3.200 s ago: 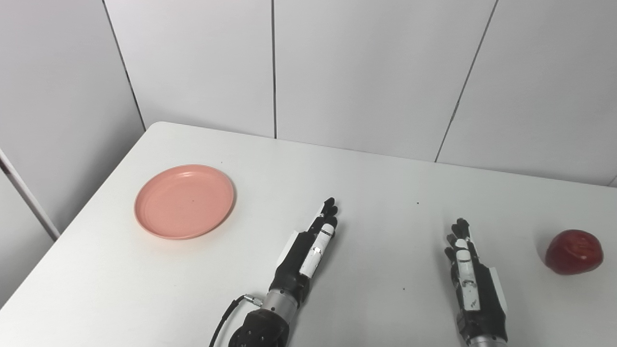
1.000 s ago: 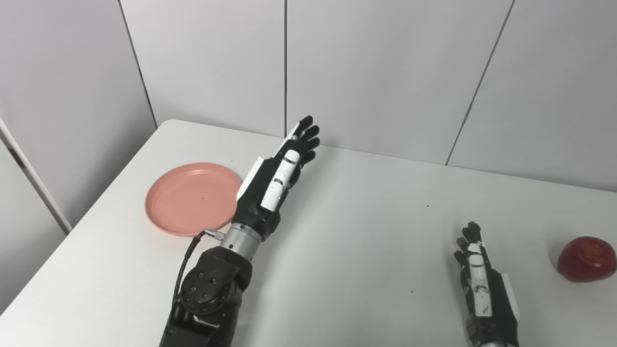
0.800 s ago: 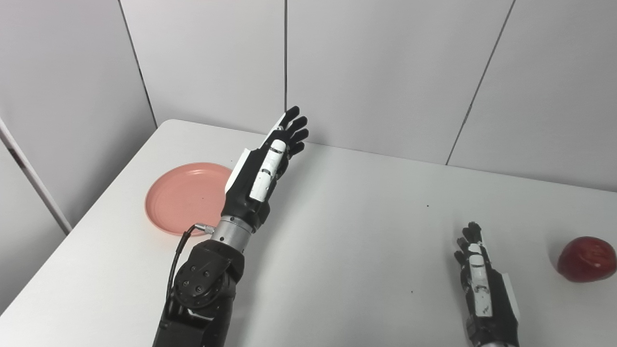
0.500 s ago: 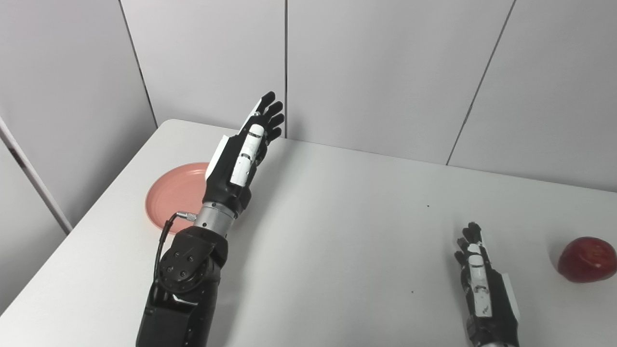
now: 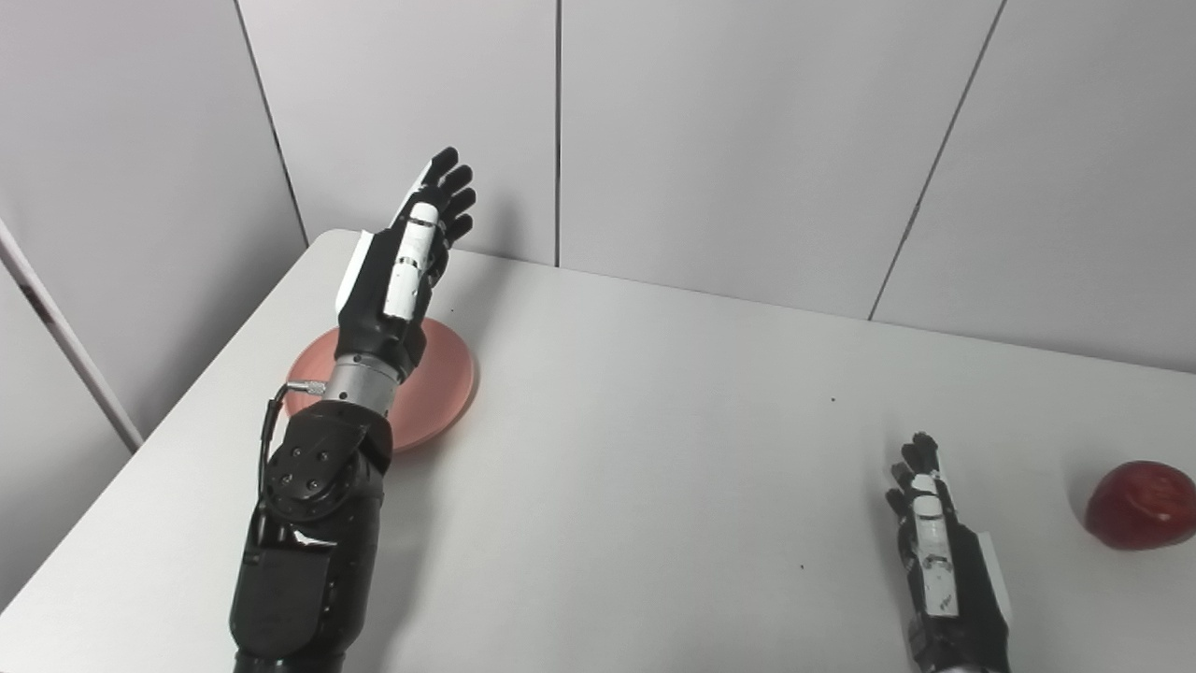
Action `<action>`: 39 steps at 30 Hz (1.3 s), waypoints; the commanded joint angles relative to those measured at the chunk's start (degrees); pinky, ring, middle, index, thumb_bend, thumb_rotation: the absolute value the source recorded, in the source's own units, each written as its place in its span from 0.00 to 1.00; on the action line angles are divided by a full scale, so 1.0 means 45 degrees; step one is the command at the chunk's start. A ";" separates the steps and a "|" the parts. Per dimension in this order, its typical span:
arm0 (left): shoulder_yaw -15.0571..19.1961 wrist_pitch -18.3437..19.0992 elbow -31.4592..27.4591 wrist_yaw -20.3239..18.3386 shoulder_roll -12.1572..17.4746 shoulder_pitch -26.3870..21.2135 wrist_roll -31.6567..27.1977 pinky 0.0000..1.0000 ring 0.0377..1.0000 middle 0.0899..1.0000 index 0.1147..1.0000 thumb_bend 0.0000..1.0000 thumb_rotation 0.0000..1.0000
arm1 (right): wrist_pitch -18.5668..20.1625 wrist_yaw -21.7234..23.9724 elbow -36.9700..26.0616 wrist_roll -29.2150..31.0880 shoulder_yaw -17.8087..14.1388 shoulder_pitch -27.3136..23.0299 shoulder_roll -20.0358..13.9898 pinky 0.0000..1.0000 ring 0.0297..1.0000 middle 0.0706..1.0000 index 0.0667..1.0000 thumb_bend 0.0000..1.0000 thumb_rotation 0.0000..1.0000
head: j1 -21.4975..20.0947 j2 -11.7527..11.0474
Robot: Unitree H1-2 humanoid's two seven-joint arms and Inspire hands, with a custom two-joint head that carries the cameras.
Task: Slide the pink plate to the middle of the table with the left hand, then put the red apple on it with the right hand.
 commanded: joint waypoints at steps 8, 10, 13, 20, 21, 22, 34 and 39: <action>0.0607 -0.0730 0.0267 0.0342 0.0696 -0.0859 -0.0189 0.92 0.93 0.93 0.90 0.39 1.00 | -0.0657 0.0095 -0.0335 0.0022 -0.0021 -0.0216 -0.0053 1.00 1.00 1.00 1.00 0.18 1.00 | 0.0023 0.0008; 0.0687 -0.0826 0.0394 0.0348 0.0826 -0.0906 -0.0181 0.92 0.93 0.93 0.90 0.40 1.00 | -0.0716 0.0115 -0.0312 0.0037 -0.0019 -0.0220 -0.0067 1.00 1.00 1.00 1.00 0.18 1.00 | 0.0031 0.0005; 0.0823 -0.0765 0.0549 0.0337 0.1026 -0.0977 -0.0332 0.91 0.93 0.93 0.89 0.40 1.00 | -0.0548 0.0103 -0.0359 0.0023 -0.0016 -0.0208 -0.0078 1.00 1.00 1.00 1.00 0.19 1.00 | 0.0030 -0.0011; 0.1408 -0.0928 0.1151 0.0489 0.1210 -0.1158 -0.0928 0.90 0.92 0.91 0.88 0.38 1.00 | -0.0506 0.0072 -0.0384 0.0076 -0.0054 -0.0208 -0.0046 1.00 1.00 1.00 1.00 0.18 1.00 | 0.0146 -0.0025; 0.1489 -0.0890 0.1185 0.0552 0.1203 -0.1164 -0.0998 0.89 0.92 0.91 0.88 0.37 1.00 | -0.0522 0.0079 -0.0372 0.0091 -0.0058 -0.0220 -0.0048 1.00 1.00 1.00 1.00 0.18 1.00 | 0.0146 -0.0025; 0.1564 -0.0913 0.1251 0.0565 0.1223 -0.1159 -0.1064 0.89 0.92 0.91 0.87 0.37 1.00 | -0.0536 0.0095 -0.0364 0.0103 -0.0056 -0.0228 -0.0056 1.00 1.00 1.00 1.00 0.18 1.00 | 0.0146 -0.0025; 0.2180 -0.1205 0.2228 0.0640 0.1766 -0.1258 -0.1304 0.93 0.92 0.91 0.88 0.38 1.00 | -0.0377 0.0101 -0.0516 0.0173 -0.0085 -0.0207 -0.0089 1.00 1.00 1.00 1.00 0.18 1.00 | 0.0234 -0.0005; 0.2338 -0.1317 0.2568 0.0504 0.2182 -0.1252 -0.1501 0.91 0.93 0.91 0.88 0.38 1.00 | -0.0207 0.0094 -0.0637 0.0128 -0.0085 -0.0183 -0.0125 1.00 1.00 1.00 1.00 0.19 1.00 | 0.0264 0.0023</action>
